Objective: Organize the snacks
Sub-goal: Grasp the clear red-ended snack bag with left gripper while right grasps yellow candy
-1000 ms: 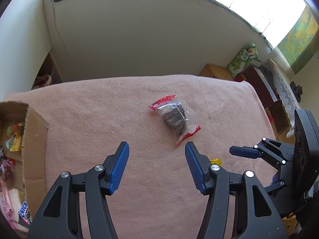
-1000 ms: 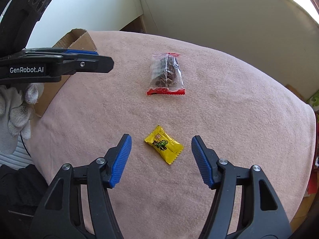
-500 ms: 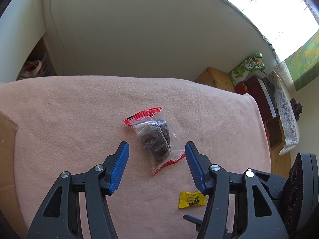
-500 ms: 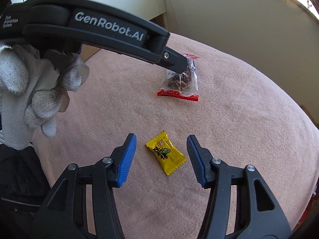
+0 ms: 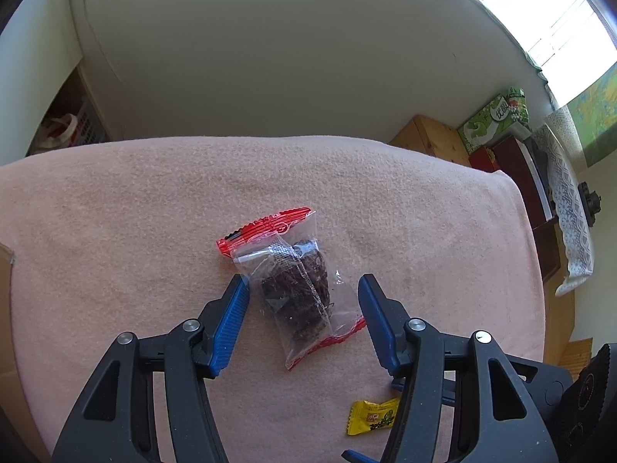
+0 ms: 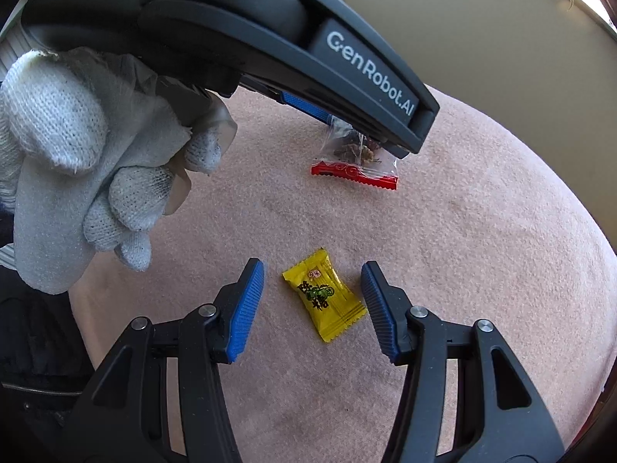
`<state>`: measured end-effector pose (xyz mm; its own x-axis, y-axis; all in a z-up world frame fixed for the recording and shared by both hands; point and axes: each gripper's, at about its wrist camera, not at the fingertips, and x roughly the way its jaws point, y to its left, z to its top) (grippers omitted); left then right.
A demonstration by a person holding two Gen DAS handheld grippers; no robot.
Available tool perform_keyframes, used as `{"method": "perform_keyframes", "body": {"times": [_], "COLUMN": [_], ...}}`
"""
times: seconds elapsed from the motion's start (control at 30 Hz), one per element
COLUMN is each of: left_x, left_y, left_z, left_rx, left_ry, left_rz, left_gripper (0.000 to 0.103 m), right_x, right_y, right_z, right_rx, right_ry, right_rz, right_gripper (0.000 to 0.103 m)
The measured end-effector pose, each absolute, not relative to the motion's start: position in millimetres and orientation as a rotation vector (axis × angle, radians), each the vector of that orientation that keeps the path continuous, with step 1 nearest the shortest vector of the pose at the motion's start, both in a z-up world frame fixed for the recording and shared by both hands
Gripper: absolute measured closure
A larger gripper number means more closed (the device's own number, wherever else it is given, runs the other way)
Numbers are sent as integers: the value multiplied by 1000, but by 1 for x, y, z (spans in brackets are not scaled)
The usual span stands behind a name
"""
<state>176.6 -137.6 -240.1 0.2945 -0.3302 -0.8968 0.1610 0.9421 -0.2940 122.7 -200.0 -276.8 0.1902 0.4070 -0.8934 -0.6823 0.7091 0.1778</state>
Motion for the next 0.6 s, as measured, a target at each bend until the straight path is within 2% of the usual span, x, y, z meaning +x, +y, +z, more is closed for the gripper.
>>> {"method": "perform_keyframes", "body": {"times": [0.1, 0.2, 0.27, 0.43, 0.6], "left_x": [178, 178, 178, 176, 173], "left_y": [-141, -145, -146, -148, -137], "left_z": [-240, -239, -240, -239, -239], "left_rx": [-144, -115, -104, -38, -67], "left_ry": [1230, 1227, 1223, 1211, 1220], "left_rz": [-324, -330, -325, -314, -331], "left_gripper": [45, 45, 48, 62, 64], "right_x": [122, 120, 119, 117, 106], "right_y": [-198, -196, -194, -193, -176], "right_z": [-277, -277, -277, -277, -279], "right_rx": [-288, -297, -320, -338, -388], "right_ry": [1151, 1157, 1159, 1161, 1149], "right_rz": [772, 767, 753, 720, 665], "right_gripper": [50, 60, 71, 76, 78]}}
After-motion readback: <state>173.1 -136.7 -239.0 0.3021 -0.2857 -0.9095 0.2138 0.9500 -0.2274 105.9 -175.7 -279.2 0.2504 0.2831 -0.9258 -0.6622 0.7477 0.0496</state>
